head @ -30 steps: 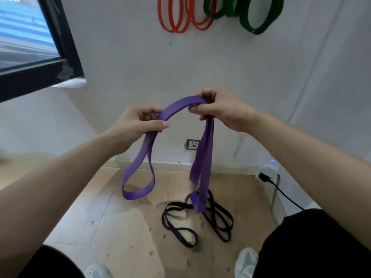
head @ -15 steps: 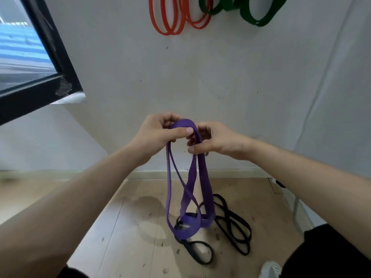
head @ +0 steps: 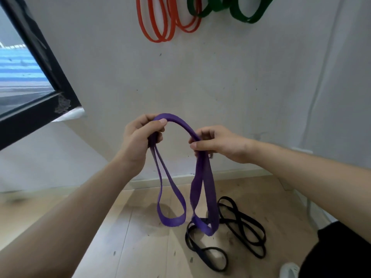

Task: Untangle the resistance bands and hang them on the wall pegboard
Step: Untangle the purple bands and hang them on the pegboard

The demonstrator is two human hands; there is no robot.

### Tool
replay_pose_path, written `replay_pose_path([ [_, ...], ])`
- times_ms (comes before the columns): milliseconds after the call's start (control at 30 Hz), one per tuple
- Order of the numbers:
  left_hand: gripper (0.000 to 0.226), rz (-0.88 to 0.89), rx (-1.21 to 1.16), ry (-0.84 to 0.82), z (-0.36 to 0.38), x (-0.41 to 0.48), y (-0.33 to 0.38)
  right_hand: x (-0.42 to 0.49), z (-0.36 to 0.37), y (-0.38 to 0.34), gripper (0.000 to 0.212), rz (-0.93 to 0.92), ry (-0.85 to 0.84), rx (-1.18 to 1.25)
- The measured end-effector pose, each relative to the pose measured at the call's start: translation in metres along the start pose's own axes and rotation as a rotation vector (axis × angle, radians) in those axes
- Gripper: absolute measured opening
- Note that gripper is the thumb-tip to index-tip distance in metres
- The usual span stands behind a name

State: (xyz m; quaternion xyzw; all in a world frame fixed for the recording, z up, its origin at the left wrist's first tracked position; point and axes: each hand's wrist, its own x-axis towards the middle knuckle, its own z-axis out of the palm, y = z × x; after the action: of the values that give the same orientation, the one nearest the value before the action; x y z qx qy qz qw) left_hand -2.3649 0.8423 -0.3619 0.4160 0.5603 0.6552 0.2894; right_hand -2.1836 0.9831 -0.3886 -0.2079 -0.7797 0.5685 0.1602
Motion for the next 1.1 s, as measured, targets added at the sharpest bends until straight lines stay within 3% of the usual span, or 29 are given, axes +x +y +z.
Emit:
replay_pose_path([
  [200,0.049,-0.092,0.161,-0.169,-0.017,-0.005,-0.004,-0.003,-0.012,-0.013,0.023,-0.042,0.032,0.032],
  [333,0.056,-0.084,0.235,-0.283,-0.002,-0.013,-0.004,-0.009,-0.008,-0.025,0.024,-0.102,0.01,0.007],
  [433,0.053,-0.066,0.279,-0.324,0.012,-0.018,-0.002,-0.013,-0.003,-0.028,0.042,-0.129,-0.028,-0.084],
  [600,0.035,-0.044,0.391,-0.309,0.022,-0.021,0.003,-0.018,0.0,-0.023,0.05,-0.069,-0.155,-0.173],
  [733,0.023,-0.003,0.315,-0.229,0.026,-0.023,0.005,-0.02,0.003,-0.004,0.046,0.011,-0.209,-0.232],
  [900,0.028,0.026,0.144,-0.094,0.021,-0.019,0.011,-0.019,0.007,0.017,0.029,0.095,-0.223,-0.21],
  [1100,0.039,0.014,0.084,-0.048,0.001,-0.013,0.011,-0.016,-0.005,0.004,0.025,0.051,-0.099,-0.06],
])
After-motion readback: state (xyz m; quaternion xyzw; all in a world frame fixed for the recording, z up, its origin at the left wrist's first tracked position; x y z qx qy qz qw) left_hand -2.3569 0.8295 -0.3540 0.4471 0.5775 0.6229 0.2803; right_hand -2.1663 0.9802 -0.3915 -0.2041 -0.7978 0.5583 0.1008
